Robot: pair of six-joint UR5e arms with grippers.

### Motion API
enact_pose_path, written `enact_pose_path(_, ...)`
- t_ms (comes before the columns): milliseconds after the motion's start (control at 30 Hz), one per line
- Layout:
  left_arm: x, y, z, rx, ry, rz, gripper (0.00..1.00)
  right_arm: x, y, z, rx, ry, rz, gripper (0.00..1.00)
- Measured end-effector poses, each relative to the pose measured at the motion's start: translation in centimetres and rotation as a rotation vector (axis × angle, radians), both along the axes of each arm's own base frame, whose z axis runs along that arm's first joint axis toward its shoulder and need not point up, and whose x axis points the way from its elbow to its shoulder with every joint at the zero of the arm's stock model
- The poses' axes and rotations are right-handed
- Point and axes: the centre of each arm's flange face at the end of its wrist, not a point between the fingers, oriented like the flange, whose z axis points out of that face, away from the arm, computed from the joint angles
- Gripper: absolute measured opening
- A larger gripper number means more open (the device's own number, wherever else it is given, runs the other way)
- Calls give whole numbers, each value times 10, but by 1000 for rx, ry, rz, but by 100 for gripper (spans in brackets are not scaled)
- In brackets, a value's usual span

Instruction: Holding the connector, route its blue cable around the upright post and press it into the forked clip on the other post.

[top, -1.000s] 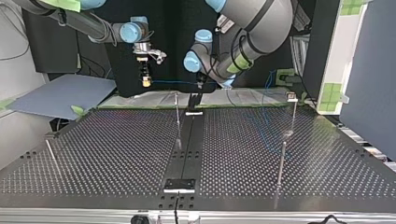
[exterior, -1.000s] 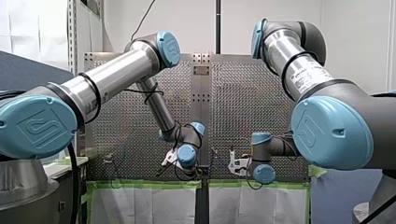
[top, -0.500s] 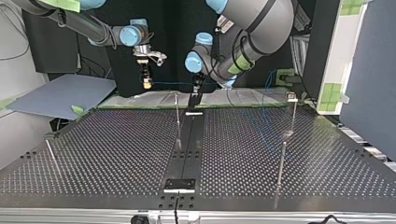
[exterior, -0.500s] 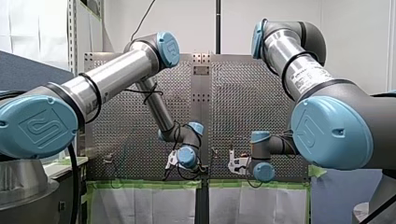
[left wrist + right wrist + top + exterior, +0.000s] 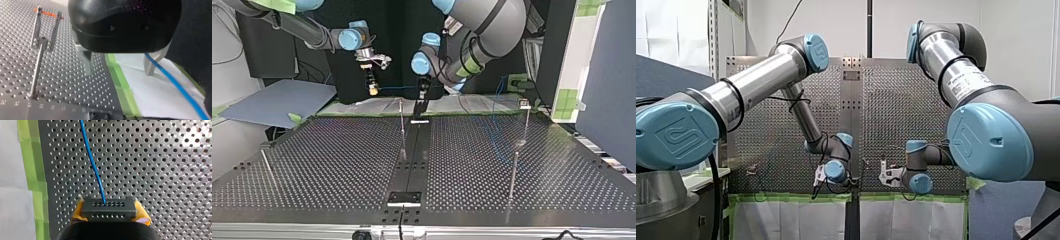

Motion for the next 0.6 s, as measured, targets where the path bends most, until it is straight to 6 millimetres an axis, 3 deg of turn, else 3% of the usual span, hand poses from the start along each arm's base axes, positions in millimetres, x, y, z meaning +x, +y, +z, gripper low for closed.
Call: enact_pose_path(600, -8, -10, -4, -208, -42, -5, 100, -9, -7, 0, 13, -18, 19, 0)
